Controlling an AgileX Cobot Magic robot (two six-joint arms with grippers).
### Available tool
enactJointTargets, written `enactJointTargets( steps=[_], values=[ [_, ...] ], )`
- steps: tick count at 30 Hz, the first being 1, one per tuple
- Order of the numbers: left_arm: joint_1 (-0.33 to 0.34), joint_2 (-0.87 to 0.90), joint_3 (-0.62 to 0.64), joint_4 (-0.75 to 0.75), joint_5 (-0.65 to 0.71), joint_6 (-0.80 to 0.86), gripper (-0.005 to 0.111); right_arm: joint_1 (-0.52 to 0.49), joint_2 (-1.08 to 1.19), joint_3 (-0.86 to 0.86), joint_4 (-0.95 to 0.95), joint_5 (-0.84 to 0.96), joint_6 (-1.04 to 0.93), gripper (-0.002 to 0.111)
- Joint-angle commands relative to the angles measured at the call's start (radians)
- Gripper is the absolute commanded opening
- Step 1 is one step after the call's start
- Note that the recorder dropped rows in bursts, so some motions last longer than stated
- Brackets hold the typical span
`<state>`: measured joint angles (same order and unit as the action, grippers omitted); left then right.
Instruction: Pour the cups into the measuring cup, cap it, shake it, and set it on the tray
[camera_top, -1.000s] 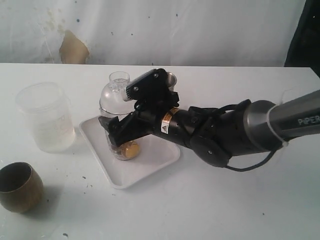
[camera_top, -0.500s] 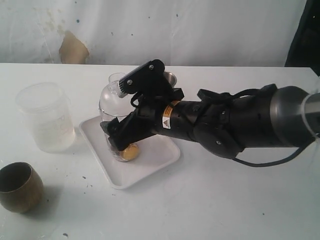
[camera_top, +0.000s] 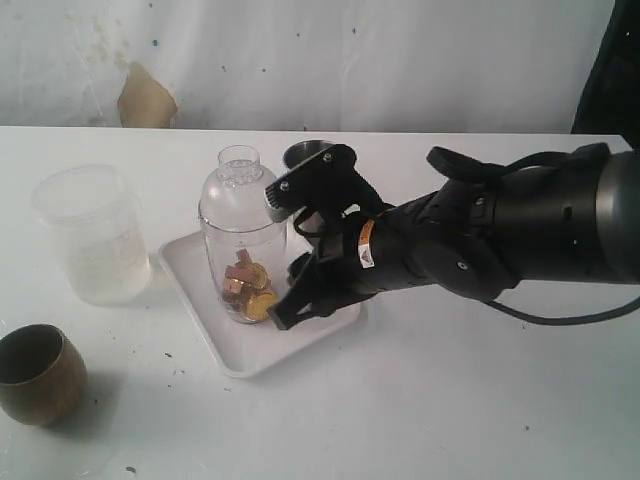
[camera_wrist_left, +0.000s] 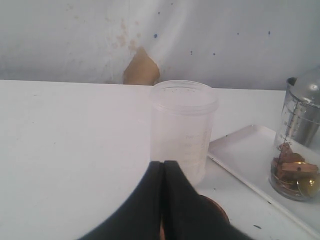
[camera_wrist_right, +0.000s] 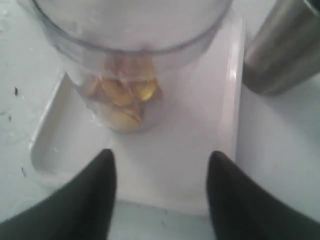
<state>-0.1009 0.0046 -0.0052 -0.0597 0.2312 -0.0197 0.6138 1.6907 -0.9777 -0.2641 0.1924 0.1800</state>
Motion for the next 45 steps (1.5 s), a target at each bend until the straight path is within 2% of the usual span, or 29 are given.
enactJointTargets(
  steps=[1,2,10,19,23,28,37,45],
  values=[
    [-0.003,-0.005,0.005,0.000,0.001,-0.001,0.000,-0.063,-0.017,0.001,-0.006,0.146,0.005,0.007],
    [-0.003,-0.005,0.005,0.000,0.001,-0.001,0.000,-0.087,-0.020,0.001,-0.006,0.177,0.008,0.000],
    [-0.003,-0.005,0.005,0.000,0.001,-0.001,0.000,-0.318,-0.055,0.026,-0.002,0.333,0.064,0.000],
    [-0.003,-0.005,0.005,0.000,0.001,-0.001,0.000,-0.537,-0.238,0.220,0.000,0.144,0.194,0.000],
    [-0.003,-0.005,0.005,0.000,0.001,-0.001,0.000,-0.566,-0.415,0.349,-0.002,0.008,0.221,0.000],
    [-0.003,-0.005,0.005,0.000,0.001,-0.001,0.000,-0.566,-0.749,0.567,0.000,-0.136,0.231,0.000],
    [-0.003,-0.005,0.005,0.000,0.001,-0.001,0.000,-0.566,-1.280,0.820,0.000,-0.156,0.345,0.000],
    [-0.003,-0.005,0.005,0.000,0.001,-0.001,0.000,-0.566,-1.533,0.965,0.000,-0.145,0.347,0.000]
  ],
)
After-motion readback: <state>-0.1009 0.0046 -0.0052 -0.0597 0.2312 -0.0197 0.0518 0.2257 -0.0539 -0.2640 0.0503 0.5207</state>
